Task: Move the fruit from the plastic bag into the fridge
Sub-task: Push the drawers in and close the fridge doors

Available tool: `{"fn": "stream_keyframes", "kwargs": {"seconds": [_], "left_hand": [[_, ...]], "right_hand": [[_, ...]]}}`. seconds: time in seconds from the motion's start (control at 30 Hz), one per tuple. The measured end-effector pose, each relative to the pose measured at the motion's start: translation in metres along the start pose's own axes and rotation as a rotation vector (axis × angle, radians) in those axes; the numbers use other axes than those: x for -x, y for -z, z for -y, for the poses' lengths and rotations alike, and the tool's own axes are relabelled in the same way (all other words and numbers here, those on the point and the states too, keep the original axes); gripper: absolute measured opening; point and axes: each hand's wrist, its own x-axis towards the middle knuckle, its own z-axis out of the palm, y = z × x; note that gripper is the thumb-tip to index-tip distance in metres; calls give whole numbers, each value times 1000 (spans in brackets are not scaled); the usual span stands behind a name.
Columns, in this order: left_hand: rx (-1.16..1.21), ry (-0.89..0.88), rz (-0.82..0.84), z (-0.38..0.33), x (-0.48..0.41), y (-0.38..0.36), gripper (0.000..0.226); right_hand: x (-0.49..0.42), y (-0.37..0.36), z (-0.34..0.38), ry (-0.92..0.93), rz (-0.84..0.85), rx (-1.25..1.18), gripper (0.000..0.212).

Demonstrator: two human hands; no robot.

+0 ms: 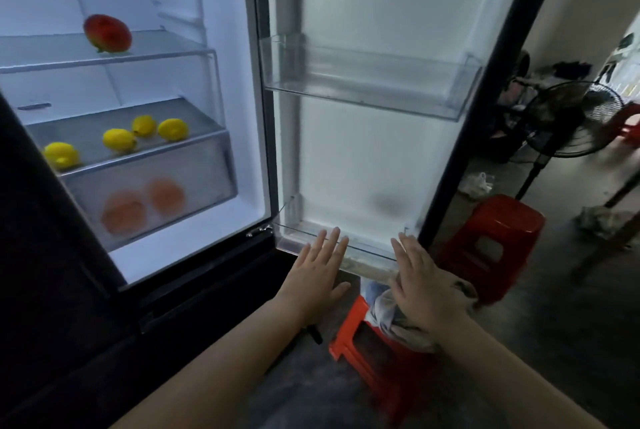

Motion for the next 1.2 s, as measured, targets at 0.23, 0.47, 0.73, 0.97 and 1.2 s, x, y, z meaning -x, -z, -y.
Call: {"fn": "stream_keyframes", "kwargs": {"seconds": [0.23,0.47,0.73,0.97,1.2], "left_hand": [[-17,39,139,-38,-49,-30,77],[-62,77,189,-46,-69,-57,79],[-192,87,163,-36,-45,-61,85],[-193,171,194,-19,-2,-61,82],[-179,244,207,4,42,-49,85]], "right_hand": [[8,-21,-37,52,68,-169,69],[14,-47,-37,34,109,-197,75],[30,-42,-18,50,138,-209,85],[55,-27,25,190,119,-160,83],[72,-22,58,360,105,-290,79]]}}
